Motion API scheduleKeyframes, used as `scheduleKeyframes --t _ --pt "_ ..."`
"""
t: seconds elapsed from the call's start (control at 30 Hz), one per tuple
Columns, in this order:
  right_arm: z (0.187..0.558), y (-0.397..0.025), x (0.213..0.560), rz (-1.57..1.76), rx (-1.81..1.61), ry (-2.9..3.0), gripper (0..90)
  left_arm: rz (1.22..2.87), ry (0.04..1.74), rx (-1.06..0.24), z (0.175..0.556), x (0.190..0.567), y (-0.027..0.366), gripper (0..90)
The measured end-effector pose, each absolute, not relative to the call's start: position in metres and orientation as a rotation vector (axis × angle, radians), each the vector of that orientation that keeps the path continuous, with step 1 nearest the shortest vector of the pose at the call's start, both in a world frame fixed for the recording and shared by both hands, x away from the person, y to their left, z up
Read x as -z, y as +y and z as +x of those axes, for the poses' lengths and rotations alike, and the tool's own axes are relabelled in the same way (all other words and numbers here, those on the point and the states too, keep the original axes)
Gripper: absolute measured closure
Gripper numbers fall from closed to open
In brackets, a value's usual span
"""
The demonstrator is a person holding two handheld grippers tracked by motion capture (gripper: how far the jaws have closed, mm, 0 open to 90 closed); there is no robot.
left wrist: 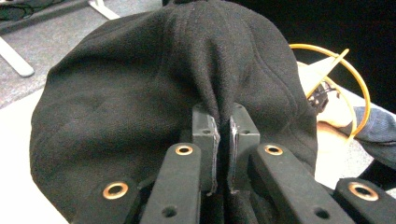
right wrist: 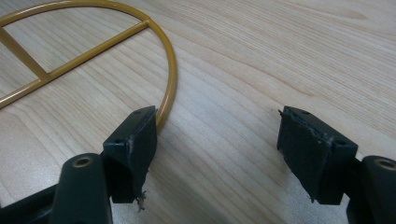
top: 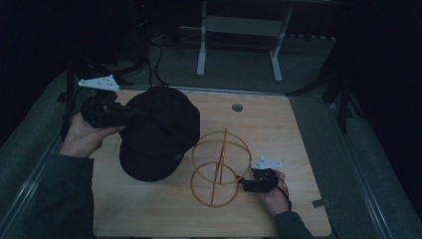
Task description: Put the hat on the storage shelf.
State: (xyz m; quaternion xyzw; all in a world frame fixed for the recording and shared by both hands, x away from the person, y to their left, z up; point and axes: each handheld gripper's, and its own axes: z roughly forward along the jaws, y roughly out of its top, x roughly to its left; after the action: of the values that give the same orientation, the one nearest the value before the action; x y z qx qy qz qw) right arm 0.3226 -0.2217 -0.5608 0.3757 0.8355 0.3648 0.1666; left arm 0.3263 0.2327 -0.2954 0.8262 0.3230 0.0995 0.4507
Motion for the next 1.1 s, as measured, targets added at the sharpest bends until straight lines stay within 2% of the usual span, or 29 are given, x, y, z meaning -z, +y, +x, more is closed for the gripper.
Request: scheduleKeyframes --t 1.1 --pt "0.323 -0.222 0.561 1.070 -1.039 2.379 28.4 2.042 0.742 -0.254 0.320 0.268 0.224 83.6"
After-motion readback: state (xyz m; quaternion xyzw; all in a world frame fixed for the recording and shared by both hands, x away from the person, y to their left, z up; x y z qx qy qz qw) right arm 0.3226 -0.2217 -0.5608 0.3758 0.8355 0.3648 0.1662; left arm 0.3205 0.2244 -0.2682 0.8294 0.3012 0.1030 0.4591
